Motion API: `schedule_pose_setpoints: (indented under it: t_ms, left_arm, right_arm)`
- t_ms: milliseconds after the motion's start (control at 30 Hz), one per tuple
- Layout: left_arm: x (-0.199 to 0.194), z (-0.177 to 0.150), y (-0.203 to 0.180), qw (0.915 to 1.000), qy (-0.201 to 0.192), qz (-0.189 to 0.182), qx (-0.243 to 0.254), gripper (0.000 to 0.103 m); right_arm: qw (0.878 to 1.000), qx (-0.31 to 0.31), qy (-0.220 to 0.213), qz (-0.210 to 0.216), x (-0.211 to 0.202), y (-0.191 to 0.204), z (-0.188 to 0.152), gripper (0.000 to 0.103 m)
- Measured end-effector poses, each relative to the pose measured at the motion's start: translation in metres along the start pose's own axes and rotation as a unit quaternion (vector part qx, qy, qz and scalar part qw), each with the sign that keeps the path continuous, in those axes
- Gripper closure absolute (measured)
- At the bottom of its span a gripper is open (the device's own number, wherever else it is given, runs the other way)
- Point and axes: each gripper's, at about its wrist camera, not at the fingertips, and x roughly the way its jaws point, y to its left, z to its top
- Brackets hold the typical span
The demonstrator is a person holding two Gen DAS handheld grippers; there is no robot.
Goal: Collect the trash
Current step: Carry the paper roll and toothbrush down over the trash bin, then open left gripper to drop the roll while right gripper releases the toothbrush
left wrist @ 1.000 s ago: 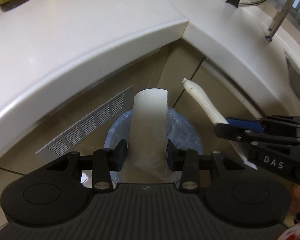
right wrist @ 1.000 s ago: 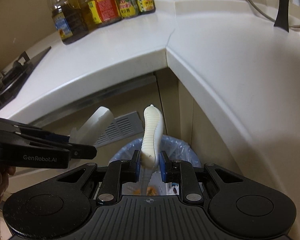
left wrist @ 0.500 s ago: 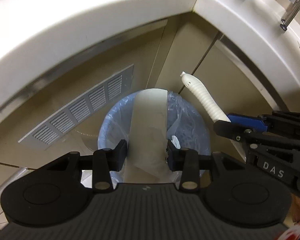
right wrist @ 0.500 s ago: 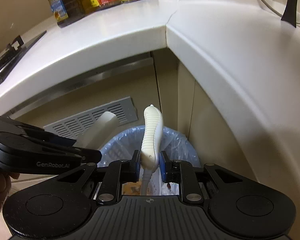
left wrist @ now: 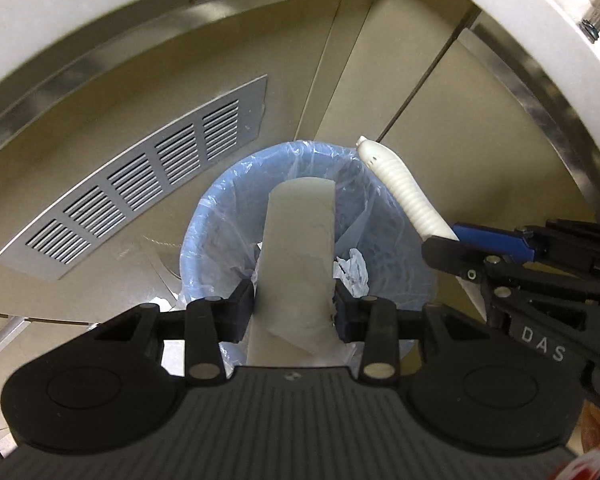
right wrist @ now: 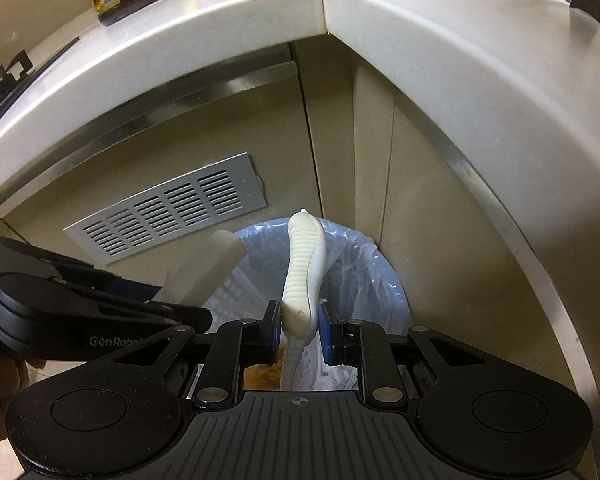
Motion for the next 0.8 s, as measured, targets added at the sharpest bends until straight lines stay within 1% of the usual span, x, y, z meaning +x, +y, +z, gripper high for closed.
schedule_pose_setpoints:
  t_ms: [100,200,267,467,600,800]
  left_arm:
    - [0.003,0.001,0.0,1.0,-0.002,0.0,-0.003,0.066]
    - [0.006,0.002,0.001,0.9999,-0.014,-0.005,-0.006,0.066]
    - [0.009,0.003,0.002,0.9998,-0.018,-0.005,-0.005,0.053]
    - [0.003,0.001,0.006,0.9996,-0.025,0.005,-0.008,0.053]
    - [-0.005,-0.001,0.009,0.9996,-0.026,0.004,-0.012,0.053]
    - [-0.006,-0.001,0.01,0.9996,-0.025,0.005,-0.015,0.053]
  right_arm:
    - [1.0,0.001,0.003,0.001,0.005,-0.004,0.001,0.083]
    - [1.0,0.003,0.006,0.0,0.008,-0.005,0.002,0.083]
    - [1.0,0.004,0.009,0.0,0.01,-0.006,0.002,0.083]
    - [1.0,0.006,0.012,0.002,0.012,-0.005,0.004,0.083]
    - [1.0,0.008,0.013,0.004,0.014,-0.005,0.005,0.083]
    - [1.0,0.008,0.011,0.009,0.015,-0.003,0.007,0.083]
